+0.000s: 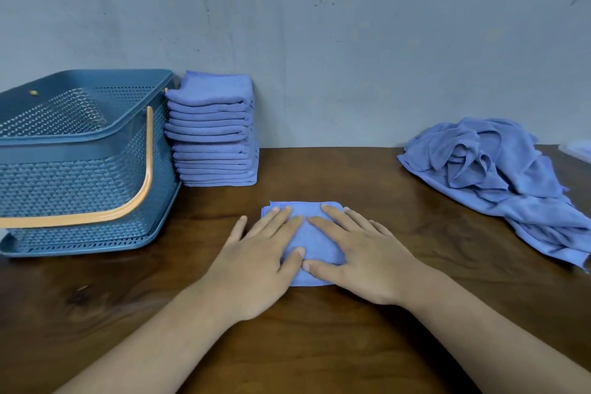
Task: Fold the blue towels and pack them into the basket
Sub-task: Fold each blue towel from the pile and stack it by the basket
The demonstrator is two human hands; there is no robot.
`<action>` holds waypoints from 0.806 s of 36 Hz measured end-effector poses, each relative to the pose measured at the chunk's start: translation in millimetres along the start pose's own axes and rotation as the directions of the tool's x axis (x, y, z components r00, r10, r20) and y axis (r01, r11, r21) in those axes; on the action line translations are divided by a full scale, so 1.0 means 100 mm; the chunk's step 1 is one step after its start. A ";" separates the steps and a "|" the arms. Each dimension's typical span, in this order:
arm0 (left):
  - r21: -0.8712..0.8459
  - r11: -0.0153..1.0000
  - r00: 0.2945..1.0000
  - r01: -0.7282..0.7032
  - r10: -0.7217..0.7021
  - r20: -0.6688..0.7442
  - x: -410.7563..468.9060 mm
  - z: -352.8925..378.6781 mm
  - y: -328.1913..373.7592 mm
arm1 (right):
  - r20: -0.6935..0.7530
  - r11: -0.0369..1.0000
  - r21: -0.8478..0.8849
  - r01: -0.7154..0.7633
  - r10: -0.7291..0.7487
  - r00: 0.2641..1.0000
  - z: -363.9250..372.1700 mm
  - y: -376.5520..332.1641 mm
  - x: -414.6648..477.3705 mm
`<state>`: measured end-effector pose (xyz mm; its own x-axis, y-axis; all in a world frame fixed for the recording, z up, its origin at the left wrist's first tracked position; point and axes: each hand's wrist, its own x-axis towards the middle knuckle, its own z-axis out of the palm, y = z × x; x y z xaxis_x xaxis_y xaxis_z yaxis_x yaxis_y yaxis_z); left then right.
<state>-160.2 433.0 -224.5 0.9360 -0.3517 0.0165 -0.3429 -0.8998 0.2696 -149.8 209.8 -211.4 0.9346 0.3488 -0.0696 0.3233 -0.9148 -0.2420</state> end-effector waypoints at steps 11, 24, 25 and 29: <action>-0.575 0.798 0.937 0.177 -0.316 -0.150 -0.01 -0.11 -0.14 | -0.357 0.862 0.506 -0.025 0.236 0.904 0.05 0.25 0.01; -0.567 0.781 0.888 0.263 -0.426 -0.175 0.06 -0.05 -0.22 | -0.210 0.959 0.203 -0.199 0.241 0.948 0.12 0.09 0.10; -0.567 0.778 0.886 0.270 -0.431 -0.169 0.07 -0.04 -0.23 | -0.165 0.965 0.170 -0.201 0.229 0.959 0.13 0.06 0.10; -0.572 0.770 0.882 0.284 -0.443 -0.159 0.07 -0.06 -0.23 | -0.072 0.981 0.088 -0.173 0.180 0.981 0.09 0.01 0.11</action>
<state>-145.1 452.9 -225.0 0.9904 0.1293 0.0480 0.0473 -0.6451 0.7626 -140.3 215.0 -220.7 0.9858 0.1628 -0.0420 0.1420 -0.9400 -0.3102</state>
